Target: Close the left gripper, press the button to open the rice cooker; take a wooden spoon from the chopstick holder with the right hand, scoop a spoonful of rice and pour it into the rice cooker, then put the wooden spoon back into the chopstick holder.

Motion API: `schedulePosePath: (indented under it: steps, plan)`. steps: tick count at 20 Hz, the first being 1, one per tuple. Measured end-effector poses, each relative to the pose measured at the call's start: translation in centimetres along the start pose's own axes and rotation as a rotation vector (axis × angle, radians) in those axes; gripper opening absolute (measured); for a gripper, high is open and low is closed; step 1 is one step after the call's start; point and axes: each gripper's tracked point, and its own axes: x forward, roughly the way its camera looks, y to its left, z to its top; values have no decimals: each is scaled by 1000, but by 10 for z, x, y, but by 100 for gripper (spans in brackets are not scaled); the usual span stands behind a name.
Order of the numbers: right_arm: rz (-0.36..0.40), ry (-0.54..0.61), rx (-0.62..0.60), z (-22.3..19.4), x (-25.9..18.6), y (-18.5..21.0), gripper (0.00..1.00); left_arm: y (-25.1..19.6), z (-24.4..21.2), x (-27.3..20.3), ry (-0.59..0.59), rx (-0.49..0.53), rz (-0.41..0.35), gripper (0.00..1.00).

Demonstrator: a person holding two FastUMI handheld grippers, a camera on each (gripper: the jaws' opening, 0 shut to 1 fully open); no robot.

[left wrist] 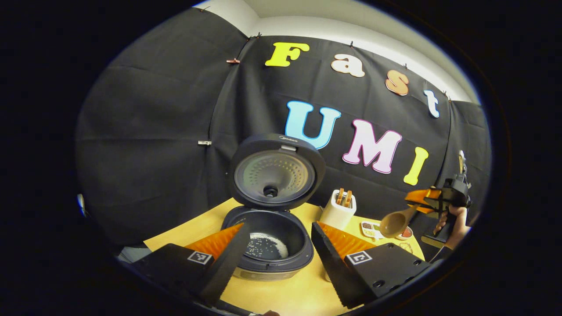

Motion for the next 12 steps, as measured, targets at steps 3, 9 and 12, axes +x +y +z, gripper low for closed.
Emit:
schedulePosePath:
  steps: [3,9,12]
  plan:
    - [-89,-66,53,40,-6,-59,16,-15,2,6,2,1,14,95]
    - [-251,-105,97,61,-9,-166,16,-31,1,8,15,41,71,95]
    - [-316,-103,102,61,-10,-209,16,-40,0,7,22,42,93,95]
